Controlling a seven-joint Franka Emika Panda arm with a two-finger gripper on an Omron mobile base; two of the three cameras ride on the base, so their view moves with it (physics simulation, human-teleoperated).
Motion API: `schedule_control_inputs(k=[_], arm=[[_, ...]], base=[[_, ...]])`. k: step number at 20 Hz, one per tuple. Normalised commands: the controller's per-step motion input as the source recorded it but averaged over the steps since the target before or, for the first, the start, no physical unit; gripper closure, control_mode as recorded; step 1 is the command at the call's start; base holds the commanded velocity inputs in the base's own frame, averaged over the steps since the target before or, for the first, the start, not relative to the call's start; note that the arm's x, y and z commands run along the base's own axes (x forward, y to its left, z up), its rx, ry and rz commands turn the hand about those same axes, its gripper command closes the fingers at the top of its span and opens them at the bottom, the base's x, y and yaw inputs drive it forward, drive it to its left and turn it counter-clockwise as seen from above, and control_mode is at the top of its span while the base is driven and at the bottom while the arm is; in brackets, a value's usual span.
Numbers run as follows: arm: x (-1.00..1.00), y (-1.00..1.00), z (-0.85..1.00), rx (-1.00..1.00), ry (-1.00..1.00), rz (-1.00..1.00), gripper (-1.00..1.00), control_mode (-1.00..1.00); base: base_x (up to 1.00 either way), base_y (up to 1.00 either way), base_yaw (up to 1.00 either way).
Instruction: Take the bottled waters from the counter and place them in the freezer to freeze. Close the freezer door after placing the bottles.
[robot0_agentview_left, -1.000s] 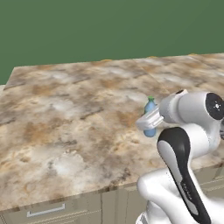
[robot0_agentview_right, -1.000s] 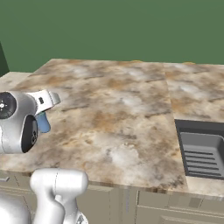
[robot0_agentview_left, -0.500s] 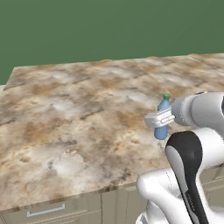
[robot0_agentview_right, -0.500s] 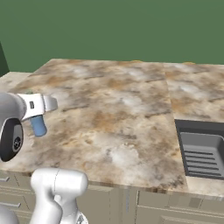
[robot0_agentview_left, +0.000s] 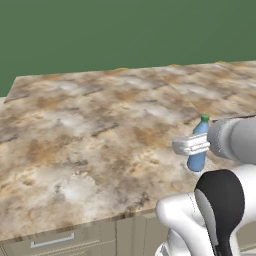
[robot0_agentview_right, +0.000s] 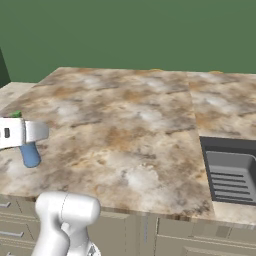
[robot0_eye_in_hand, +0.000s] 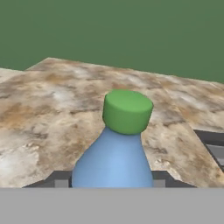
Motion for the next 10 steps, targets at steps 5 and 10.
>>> schedule_control_inputs(k=[5,10], arm=[[-0.16,-0.29,-0.07,0.05,-0.13,0.0,1.0,-1.0],[0.0,-0.41,-0.04,0.08,-0.04,0.09,1.0,-1.0]], base=[[0.0,0.0,0.0],[0.0,0.0,0.0]])
